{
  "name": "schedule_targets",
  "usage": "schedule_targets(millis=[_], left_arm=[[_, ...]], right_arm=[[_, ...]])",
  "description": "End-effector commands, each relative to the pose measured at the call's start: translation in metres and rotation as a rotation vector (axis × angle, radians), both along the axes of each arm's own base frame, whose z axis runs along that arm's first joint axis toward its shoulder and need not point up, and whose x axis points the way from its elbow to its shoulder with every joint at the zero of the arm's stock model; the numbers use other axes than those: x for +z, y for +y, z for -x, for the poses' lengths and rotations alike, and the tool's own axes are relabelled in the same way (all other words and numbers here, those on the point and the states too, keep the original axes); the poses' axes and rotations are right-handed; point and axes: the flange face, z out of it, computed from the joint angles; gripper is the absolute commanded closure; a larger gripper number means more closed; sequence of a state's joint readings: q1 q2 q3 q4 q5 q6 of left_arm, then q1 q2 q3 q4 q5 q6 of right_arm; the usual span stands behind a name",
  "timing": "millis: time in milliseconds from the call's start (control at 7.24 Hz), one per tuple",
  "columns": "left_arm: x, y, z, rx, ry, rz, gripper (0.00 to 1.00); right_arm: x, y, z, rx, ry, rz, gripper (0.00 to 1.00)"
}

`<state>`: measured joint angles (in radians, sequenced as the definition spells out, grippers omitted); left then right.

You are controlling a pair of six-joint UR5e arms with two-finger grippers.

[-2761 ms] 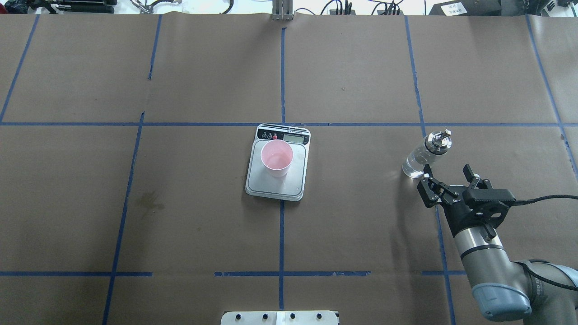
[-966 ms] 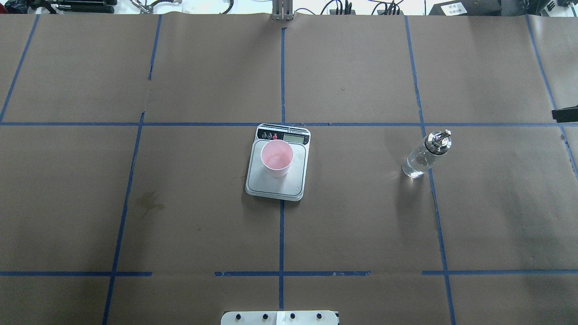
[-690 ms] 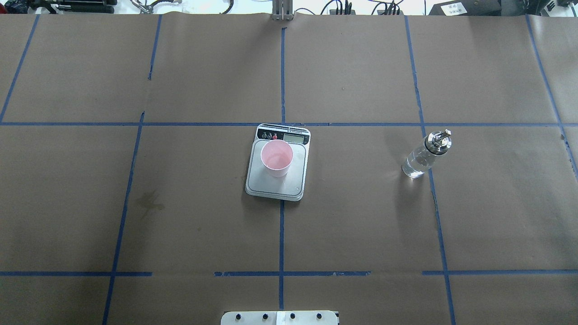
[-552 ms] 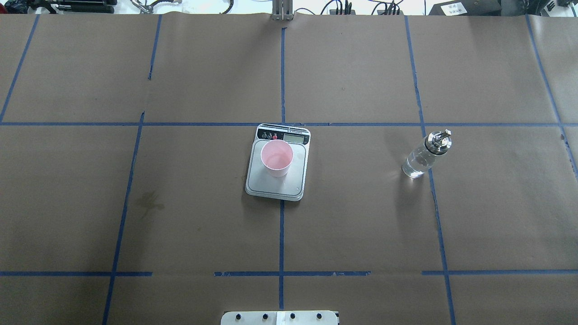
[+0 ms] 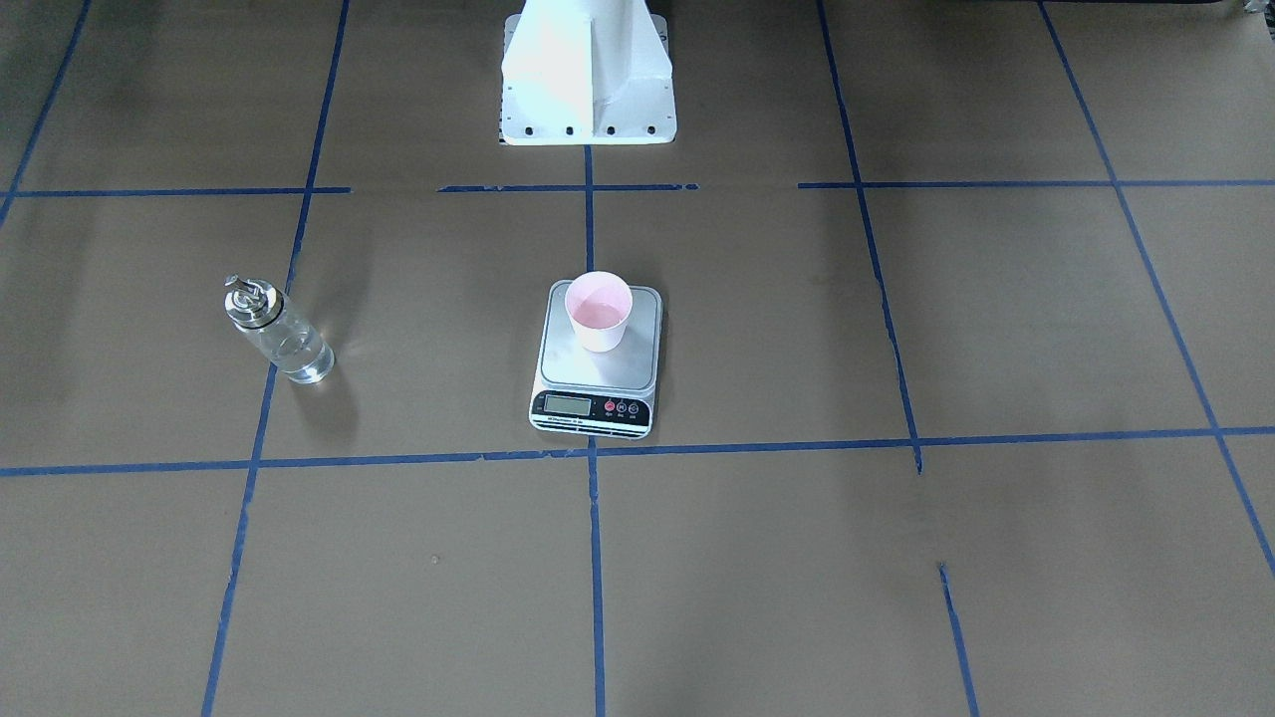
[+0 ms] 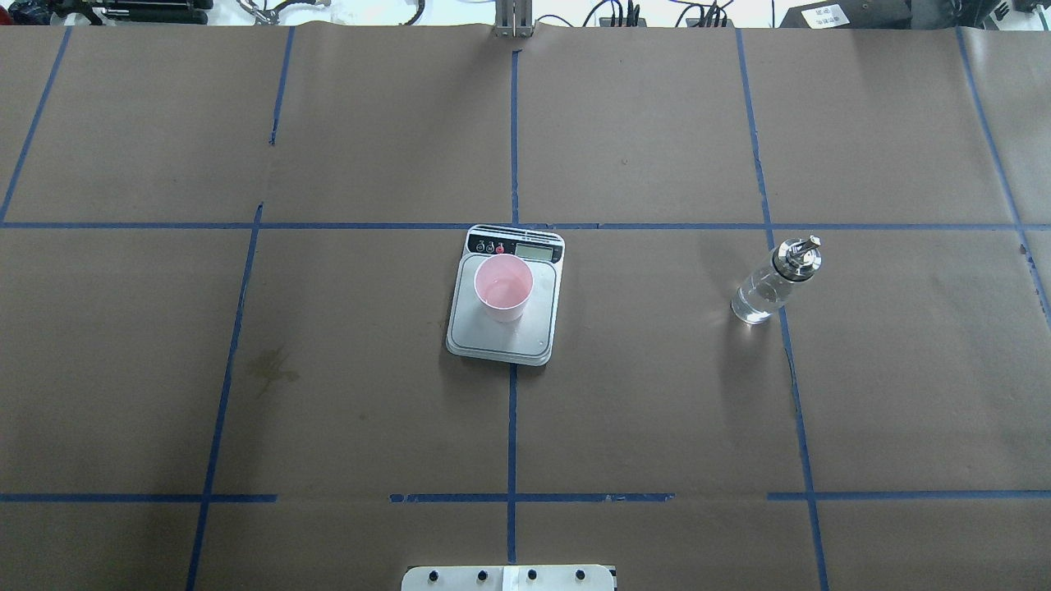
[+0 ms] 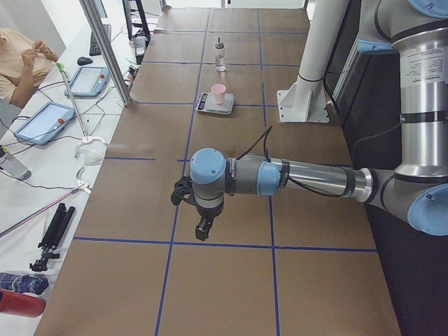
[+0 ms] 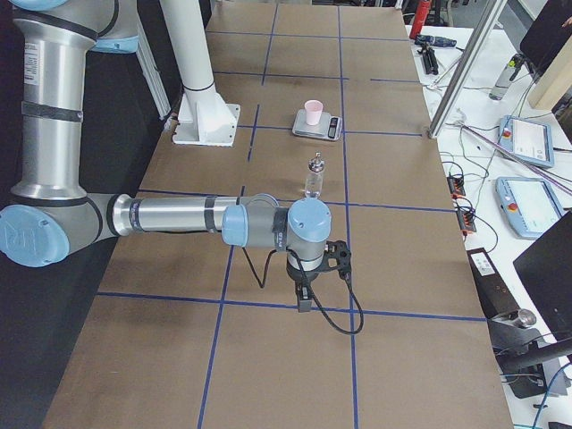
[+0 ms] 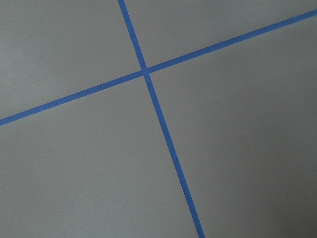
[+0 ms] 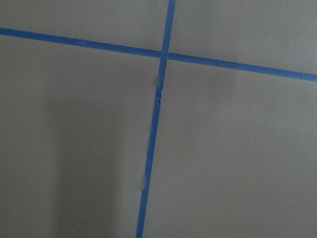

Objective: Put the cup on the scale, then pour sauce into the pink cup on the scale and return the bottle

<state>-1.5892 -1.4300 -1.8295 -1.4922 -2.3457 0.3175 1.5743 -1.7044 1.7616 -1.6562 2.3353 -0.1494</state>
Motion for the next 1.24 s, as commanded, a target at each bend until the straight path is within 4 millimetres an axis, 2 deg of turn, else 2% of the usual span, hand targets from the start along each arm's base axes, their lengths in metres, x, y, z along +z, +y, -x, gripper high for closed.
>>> schedule_targets(millis=[0, 276, 690, 828, 966, 1104], left_arm=[[0.006, 0.004, 0.001, 0.0, -0.003, 0.017, 0.0], [0.019, 0.01, 0.01, -0.017, -0.036, 0.041, 0.0], [0.016, 0.009, 0.013, -0.028, -0.034, 0.035, 0.0], [0.015, 0.006, 0.013, -0.029, -0.033, 0.032, 0.0], [0.011, 0.003, 0.013, -0.028, -0.038, 0.02, 0.0], [0.018, 0.008, 0.013, -0.028, -0.036, 0.036, 0.0]], right_arm=[[-0.001, 0.004, 0.006, -0.007, -0.09, 0.0, 0.0], [0.0, 0.003, 0.004, -0.009, -0.063, -0.003, 0.0], [-0.001, 0.007, 0.002, -0.012, -0.036, -0.026, 0.0], [0.011, 0.023, 0.002, -0.009, -0.034, -0.067, 0.0], [0.013, 0.027, 0.002, -0.009, -0.033, -0.106, 0.0], [0.012, 0.024, 0.002, -0.005, -0.034, -0.101, 0.0]])
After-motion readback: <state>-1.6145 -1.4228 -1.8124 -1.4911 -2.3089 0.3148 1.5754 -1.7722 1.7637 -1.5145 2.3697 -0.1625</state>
